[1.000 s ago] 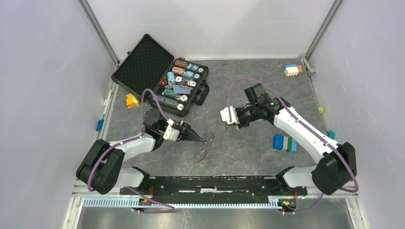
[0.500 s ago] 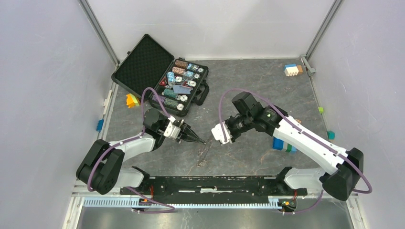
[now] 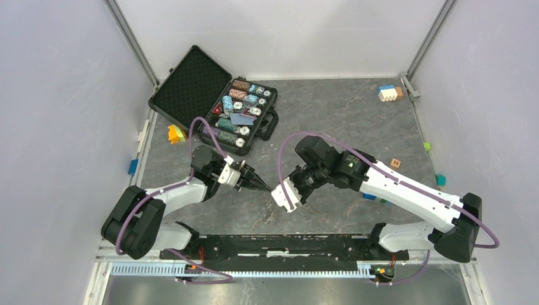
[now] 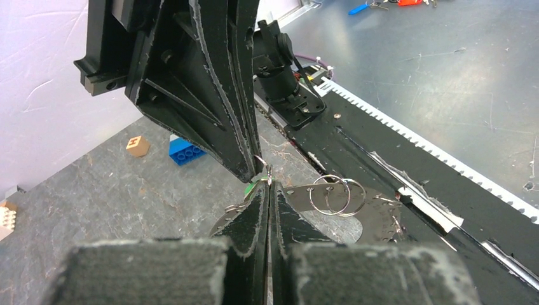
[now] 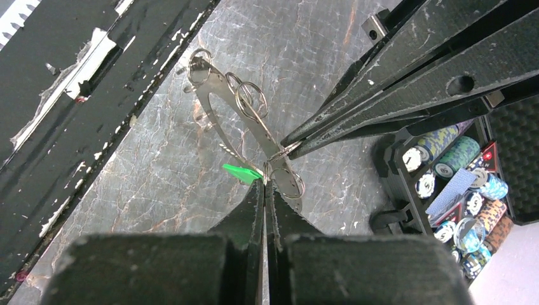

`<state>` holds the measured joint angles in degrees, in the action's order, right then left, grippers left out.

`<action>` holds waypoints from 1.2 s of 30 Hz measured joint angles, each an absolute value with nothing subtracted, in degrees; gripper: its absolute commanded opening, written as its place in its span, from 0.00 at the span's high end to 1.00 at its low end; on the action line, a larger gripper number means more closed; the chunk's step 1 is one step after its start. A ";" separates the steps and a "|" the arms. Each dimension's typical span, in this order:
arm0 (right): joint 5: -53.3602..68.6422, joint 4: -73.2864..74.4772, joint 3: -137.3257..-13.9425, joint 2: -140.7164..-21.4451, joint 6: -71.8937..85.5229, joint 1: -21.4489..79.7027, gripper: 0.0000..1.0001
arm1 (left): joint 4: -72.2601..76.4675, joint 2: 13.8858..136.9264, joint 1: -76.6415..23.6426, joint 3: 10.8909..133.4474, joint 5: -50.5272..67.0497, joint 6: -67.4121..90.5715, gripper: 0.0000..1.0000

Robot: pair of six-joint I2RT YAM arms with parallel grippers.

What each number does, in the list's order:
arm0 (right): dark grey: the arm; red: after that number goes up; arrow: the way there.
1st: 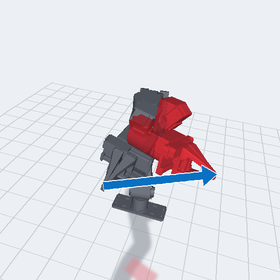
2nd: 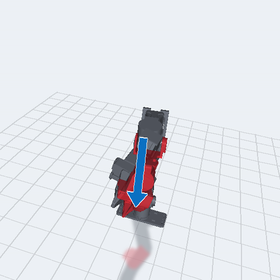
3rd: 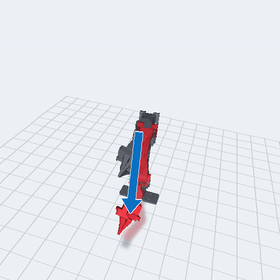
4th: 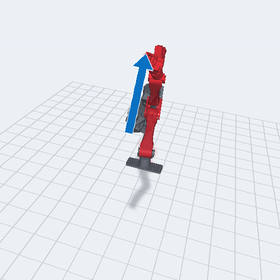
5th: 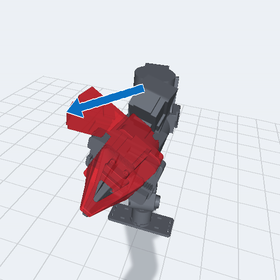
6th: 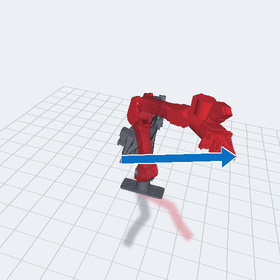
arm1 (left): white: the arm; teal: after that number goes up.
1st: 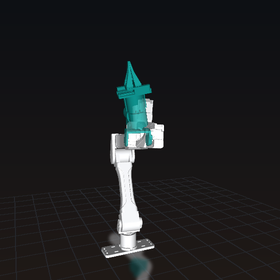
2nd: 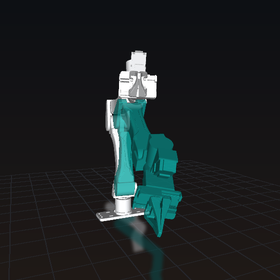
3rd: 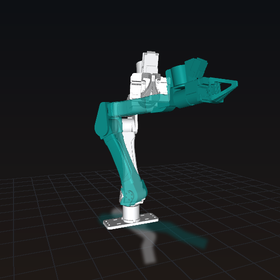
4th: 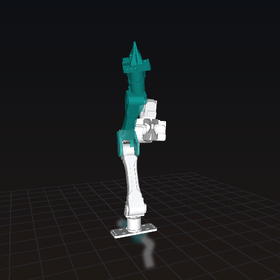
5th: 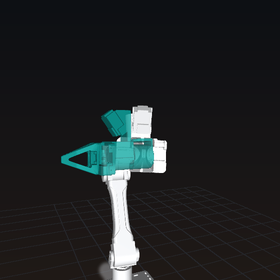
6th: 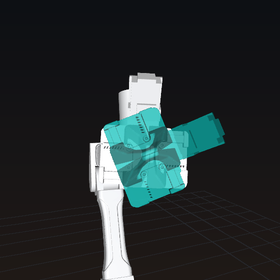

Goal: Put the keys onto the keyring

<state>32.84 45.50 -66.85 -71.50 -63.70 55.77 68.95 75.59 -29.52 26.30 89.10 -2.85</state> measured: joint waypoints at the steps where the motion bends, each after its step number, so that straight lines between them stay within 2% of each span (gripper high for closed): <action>1: 32.21 45.47 -66.85 -71.59 -63.51 56.12 1.00 | 68.95 75.59 -29.63 26.28 89.10 -2.85 0.98; 20: 22.52 43.05 -66.50 -71.68 -62.76 60.29 1.00 | 68.64 75.57 -30.09 25.80 89.12 -4.82 0.98; 29: 19.05 39.35 -62.24 -66.83 -62.87 62.19 1.00 | 67.83 75.57 -30.11 25.82 89.10 -4.71 0.98; 36: 16.21 35.53 -55.70 -63.20 -63.99 62.63 1.00 | 71.94 75.92 -31.00 28.60 89.12 7.29 0.98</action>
